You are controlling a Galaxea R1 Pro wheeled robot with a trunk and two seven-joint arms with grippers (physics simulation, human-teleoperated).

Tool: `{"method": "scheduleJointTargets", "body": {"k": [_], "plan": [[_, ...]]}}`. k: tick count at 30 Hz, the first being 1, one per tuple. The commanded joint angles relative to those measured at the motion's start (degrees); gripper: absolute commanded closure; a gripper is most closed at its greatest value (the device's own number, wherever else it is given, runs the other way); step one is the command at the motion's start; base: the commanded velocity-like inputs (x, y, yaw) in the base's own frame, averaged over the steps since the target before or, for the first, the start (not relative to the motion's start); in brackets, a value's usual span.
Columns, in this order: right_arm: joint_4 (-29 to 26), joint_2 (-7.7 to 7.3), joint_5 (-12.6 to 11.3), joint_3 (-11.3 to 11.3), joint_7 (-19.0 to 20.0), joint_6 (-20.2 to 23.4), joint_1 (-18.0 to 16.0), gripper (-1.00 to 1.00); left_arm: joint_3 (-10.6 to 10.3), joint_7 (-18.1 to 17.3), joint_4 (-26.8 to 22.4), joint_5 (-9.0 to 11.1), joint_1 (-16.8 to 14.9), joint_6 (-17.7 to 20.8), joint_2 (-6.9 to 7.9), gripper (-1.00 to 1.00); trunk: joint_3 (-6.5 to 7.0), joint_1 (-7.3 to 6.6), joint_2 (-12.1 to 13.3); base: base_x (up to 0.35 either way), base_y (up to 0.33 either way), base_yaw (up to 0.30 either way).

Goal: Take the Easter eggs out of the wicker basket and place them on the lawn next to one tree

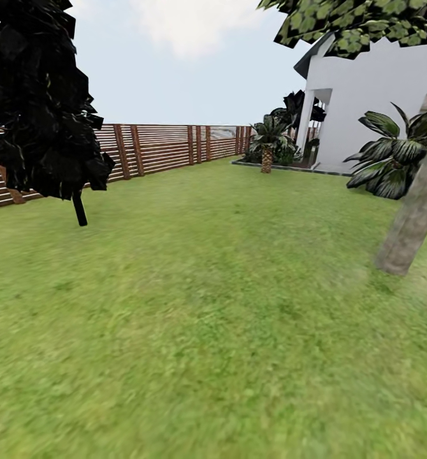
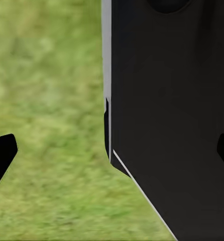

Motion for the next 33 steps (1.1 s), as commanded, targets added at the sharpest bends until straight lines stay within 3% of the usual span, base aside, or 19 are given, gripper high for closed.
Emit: {"method": "scheduleJointTargets", "body": {"k": [1, 33], "plan": [[-0.01, 0.0, -0.01, -0.01, 0.0, -0.03, -0.02, -1.0, 0.0, 0.0, -0.04, 0.02, 0.01, -0.02, 0.0, -1.0, -0.04, 0.03, -0.02, 0.324, 0.107, 0.0], [-0.01, 0.0, 0.02, 0.0, 0.0, -0.03, -0.02, -1.0, 0.0, 0.02, -0.04, 0.01, 0.01, -0.02, 0.01, -1.0, -0.04, 0.03, -0.02, 0.324, 0.107, -0.017]]}}
